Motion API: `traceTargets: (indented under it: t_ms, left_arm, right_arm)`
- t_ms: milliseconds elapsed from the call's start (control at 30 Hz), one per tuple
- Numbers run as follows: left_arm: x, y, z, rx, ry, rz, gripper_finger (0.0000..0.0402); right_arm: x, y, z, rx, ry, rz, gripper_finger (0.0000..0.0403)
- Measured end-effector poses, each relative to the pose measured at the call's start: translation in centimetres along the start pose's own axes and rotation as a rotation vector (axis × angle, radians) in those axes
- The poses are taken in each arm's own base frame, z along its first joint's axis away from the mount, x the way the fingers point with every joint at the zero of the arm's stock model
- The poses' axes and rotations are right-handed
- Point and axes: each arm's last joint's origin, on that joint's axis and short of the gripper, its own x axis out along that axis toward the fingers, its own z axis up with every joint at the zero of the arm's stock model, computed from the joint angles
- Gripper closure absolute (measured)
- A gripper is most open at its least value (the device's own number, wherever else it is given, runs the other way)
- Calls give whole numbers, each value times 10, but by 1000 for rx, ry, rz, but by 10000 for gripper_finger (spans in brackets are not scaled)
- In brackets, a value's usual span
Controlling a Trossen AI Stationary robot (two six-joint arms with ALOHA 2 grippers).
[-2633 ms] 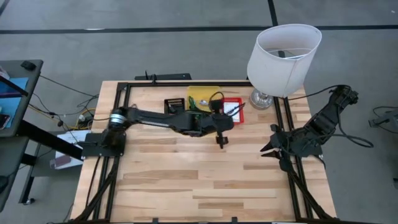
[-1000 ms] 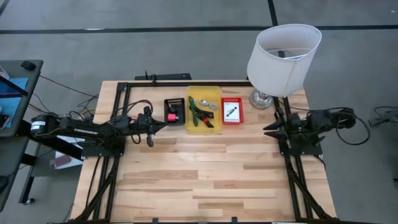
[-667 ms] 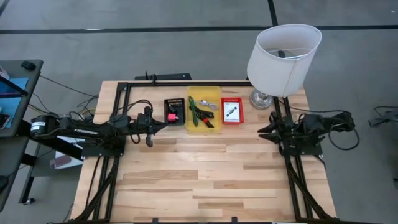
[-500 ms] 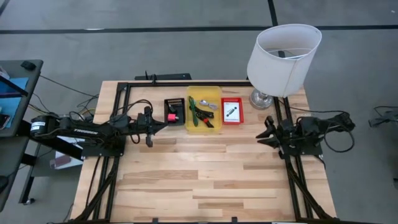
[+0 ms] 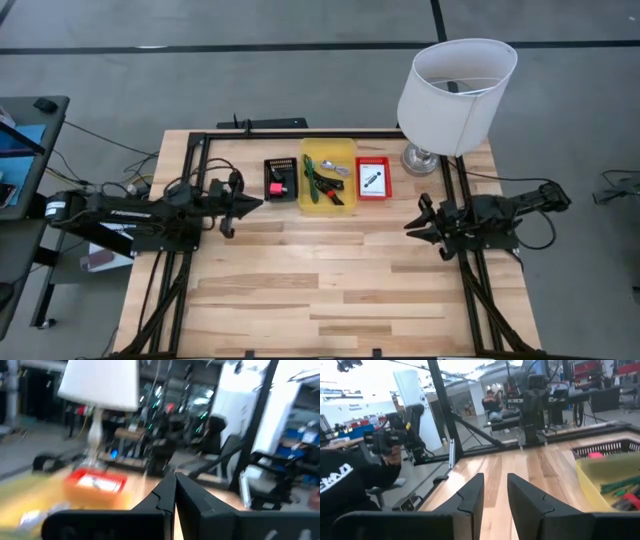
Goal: Pick and place items into bin
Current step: Return to Home Position
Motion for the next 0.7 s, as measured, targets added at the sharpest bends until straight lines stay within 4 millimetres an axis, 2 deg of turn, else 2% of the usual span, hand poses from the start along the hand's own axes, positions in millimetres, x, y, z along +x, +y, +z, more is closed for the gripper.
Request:
traceTargets:
  t_ms: [100,300,500,700]
  left_arm:
    - [-7,-3,5,21,-10,-22,402]
    - [-26,-4,8,43,21,46,402]
    - [-45,-7,13,68,-35,76,402]
    - [-44,-4,10,103,-6,163,401]
  right_arm:
    - [0,0,1,-19,-10,2,324]
    - [0,0,-2,-73,15,-7,324]
    - [0,0,-2,-161,15,-7,324]
    - [0,-1,-2,-178,22,-6,324]
